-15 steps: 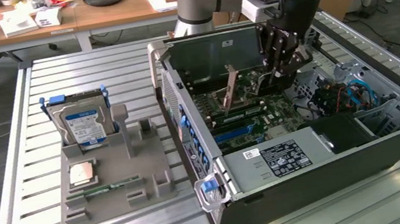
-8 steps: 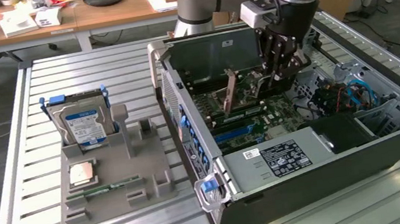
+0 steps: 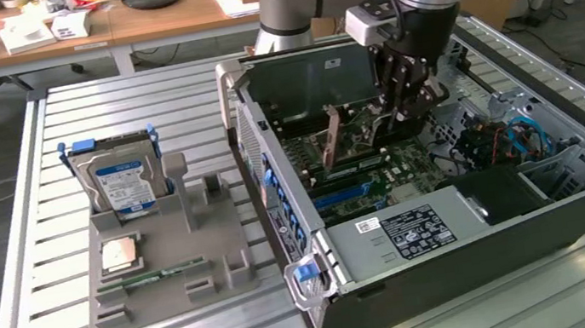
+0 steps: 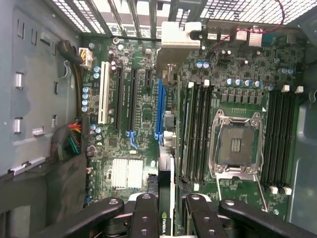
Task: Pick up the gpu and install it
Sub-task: 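Insert the gpu into the slot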
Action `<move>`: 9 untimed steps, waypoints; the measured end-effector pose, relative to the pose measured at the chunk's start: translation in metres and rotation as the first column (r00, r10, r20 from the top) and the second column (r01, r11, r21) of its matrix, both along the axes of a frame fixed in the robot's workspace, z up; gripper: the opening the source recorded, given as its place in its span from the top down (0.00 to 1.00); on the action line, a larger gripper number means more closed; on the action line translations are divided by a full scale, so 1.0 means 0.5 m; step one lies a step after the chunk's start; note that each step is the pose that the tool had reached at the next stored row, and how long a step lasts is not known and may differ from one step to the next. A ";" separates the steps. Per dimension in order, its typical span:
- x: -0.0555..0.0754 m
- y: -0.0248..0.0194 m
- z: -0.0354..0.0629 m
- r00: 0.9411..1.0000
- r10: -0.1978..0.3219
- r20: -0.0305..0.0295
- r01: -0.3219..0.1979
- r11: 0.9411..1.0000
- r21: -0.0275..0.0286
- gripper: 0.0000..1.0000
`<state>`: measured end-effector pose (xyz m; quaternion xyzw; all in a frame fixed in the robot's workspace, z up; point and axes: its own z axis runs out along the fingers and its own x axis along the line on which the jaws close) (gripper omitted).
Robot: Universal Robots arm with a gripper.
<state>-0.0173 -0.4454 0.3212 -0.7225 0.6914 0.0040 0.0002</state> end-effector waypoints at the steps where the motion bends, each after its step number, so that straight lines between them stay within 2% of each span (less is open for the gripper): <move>1: -0.003 0.0000 -0.001 1.000 0.000 0.000 0.000 1.000 0.000 0.74; 9: -0.018 0.0000 -0.020 1.000 0.000 0.003 0.000 1.000 0.000 0.74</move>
